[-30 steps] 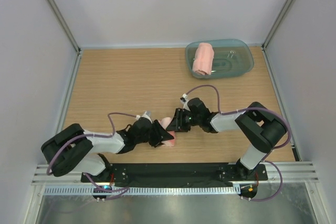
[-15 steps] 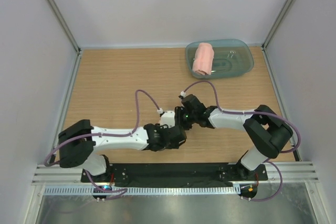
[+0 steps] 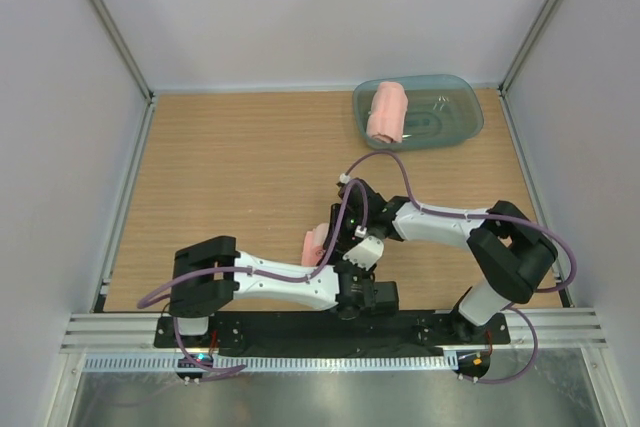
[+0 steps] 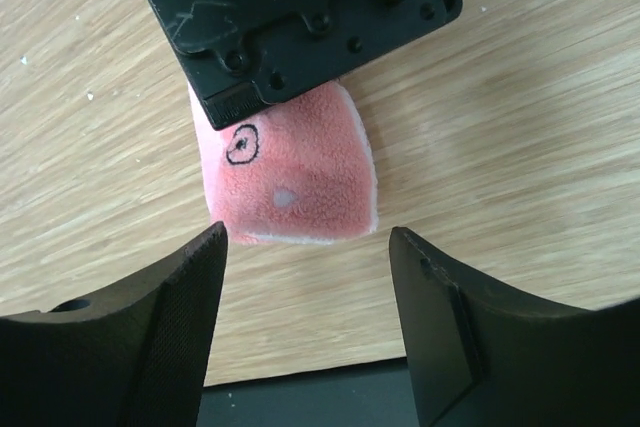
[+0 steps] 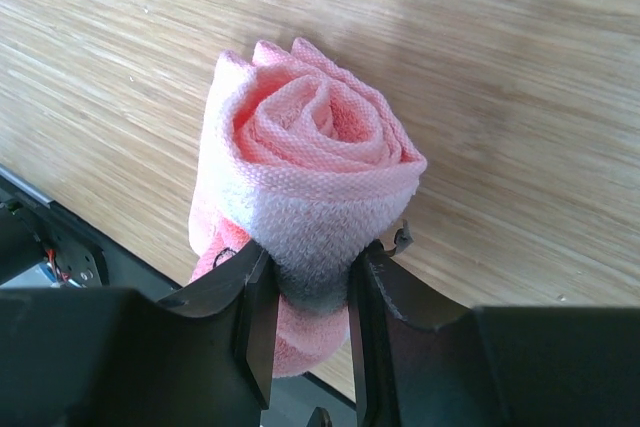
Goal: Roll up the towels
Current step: Roll the towel
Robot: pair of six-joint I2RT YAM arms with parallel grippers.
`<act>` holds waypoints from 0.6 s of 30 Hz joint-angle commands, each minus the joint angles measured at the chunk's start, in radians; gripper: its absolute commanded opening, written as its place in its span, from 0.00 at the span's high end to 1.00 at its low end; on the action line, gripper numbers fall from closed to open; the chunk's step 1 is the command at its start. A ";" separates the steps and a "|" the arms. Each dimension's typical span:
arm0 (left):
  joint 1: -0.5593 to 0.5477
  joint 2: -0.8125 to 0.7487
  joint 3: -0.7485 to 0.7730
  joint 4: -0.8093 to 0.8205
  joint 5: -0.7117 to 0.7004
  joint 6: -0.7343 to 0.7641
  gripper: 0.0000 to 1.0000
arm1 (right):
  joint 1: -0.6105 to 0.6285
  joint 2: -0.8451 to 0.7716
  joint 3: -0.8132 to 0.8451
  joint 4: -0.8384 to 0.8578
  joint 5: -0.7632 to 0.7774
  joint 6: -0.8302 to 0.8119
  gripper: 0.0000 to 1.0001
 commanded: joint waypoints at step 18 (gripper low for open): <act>0.068 -0.038 -0.312 0.430 0.031 0.069 0.32 | 0.025 -0.029 0.031 -0.055 -0.071 0.018 0.67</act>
